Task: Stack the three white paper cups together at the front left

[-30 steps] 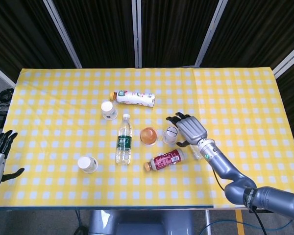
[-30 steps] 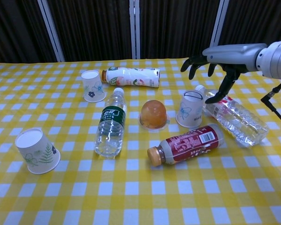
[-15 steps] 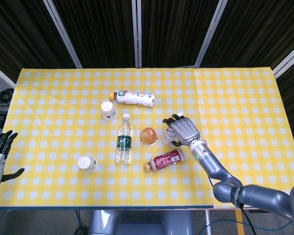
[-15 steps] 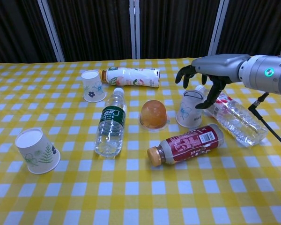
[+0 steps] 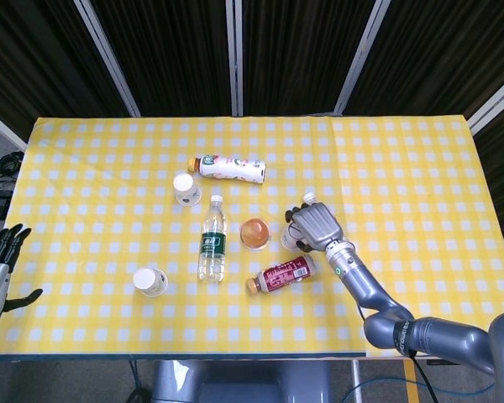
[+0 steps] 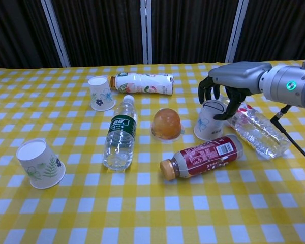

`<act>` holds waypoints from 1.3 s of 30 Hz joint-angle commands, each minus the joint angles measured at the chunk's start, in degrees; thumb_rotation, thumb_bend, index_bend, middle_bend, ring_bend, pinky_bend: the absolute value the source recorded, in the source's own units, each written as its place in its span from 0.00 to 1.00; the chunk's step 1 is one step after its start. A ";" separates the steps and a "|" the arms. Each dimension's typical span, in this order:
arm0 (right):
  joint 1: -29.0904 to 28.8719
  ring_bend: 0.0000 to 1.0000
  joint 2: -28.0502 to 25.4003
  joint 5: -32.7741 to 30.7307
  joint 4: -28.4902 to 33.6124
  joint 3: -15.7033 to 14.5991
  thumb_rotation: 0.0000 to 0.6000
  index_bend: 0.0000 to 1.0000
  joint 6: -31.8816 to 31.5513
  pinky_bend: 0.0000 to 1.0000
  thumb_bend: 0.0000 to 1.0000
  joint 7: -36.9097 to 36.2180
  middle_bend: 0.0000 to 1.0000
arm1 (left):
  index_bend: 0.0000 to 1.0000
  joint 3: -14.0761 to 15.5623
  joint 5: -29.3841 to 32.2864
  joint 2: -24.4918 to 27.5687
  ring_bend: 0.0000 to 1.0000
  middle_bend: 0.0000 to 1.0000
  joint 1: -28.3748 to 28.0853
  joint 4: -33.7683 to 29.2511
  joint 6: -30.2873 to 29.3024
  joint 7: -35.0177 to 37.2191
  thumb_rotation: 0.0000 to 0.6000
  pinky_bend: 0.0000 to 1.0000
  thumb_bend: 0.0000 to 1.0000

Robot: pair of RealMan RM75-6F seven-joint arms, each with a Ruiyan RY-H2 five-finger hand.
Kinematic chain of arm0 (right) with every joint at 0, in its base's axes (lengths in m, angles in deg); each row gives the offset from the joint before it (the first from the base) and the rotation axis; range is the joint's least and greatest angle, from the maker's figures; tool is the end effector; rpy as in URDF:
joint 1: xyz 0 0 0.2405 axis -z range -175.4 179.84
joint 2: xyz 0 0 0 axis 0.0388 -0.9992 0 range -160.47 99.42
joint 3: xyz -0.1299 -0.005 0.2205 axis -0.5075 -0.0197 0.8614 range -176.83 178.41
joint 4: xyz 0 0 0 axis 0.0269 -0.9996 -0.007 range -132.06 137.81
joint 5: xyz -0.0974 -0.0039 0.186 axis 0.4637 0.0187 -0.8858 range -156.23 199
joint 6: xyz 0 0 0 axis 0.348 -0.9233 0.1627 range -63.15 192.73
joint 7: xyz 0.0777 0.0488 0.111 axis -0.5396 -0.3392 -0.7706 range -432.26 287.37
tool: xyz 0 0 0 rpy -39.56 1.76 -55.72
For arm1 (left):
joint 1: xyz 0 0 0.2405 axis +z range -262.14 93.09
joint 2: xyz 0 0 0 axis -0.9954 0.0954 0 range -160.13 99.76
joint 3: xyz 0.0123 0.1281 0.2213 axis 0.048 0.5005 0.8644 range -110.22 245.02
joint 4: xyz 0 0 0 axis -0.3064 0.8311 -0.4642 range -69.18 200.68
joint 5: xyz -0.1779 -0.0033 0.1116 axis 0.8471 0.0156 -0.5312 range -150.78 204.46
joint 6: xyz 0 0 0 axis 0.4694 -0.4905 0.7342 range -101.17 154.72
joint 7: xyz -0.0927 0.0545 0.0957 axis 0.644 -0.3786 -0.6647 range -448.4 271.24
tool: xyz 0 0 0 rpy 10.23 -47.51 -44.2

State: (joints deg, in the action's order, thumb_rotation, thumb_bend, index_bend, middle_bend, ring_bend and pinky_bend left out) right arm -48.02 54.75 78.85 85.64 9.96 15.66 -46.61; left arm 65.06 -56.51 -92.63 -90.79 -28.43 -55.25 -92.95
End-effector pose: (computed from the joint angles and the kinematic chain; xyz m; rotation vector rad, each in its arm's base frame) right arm -0.1334 -0.3753 -0.0056 1.9728 -0.8005 0.7816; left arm -0.3122 0.1860 0.1596 -1.4200 -0.8968 -0.8112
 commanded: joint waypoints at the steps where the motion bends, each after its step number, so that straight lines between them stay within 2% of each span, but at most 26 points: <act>1: 0.46 0.37 -0.42 1.61 1.13 0.40 1.00 0.42 -1.22 0.48 0.23 -1.63 0.47 | 0.00 0.09 -0.05 -0.05 0.00 0.00 -0.07 0.02 0.16 -0.11 1.00 0.00 0.00; 7: 1.62 0.38 -4.76 6.13 6.91 1.66 1.00 0.42 -4.06 0.48 0.24 -4.80 0.47 | 0.00 0.10 -0.04 -0.03 0.00 0.00 -0.10 0.03 0.19 0.03 1.00 0.00 0.00; 13: 3.53 0.38 -11.45 11.69 16.21 1.97 1.00 0.42 -6.96 0.48 0.27 -7.49 0.47 | 0.00 0.31 -0.78 0.19 0.00 0.00 0.09 -0.36 -0.42 0.27 1.00 0.00 0.00; 17: 4.02 0.38 -14.23 16.65 20.35 0.23 1.00 0.42 -6.74 0.48 0.28 -7.86 0.47 | 0.00 0.34 -0.92 0.23 0.00 0.00 0.11 -0.48 -0.53 0.34 1.00 0.00 0.00; 20: 3.57 0.38 -15.49 23.44 23.48 -2.66 1.00 0.42 -5.18 0.48 0.28 -7.32 0.47 | 0.00 0.37 -0.96 0.20 0.00 0.00 0.06 -0.49 -0.45 0.20 1.00 0.00 0.00; 28: 1.58 0.38 -13.56 33.86 23.59 -6.15 1.00 0.42 -2.47 0.48 0.29 -8.30 0.48 | 0.00 0.27 -0.68 0.11 0.00 0.00 -0.05 -0.37 -0.23 0.17 1.00 0.00 0.00; 39: -2.51 0.38 -6.05 32.48 21.67 -4.95 1.00 0.43 3.62 0.48 0.29 -4.29 0.48 | 0.00 0.26 -0.73 0.38 0.00 0.00 -0.12 -0.09 -0.15 0.89 1.00 0.00 0.00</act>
State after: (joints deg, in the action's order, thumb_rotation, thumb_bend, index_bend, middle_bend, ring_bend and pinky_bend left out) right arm -49.93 47.69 112.13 107.77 4.66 18.46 -51.81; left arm 65.32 -57.24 -92.25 -90.91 -28.52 -55.40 -92.06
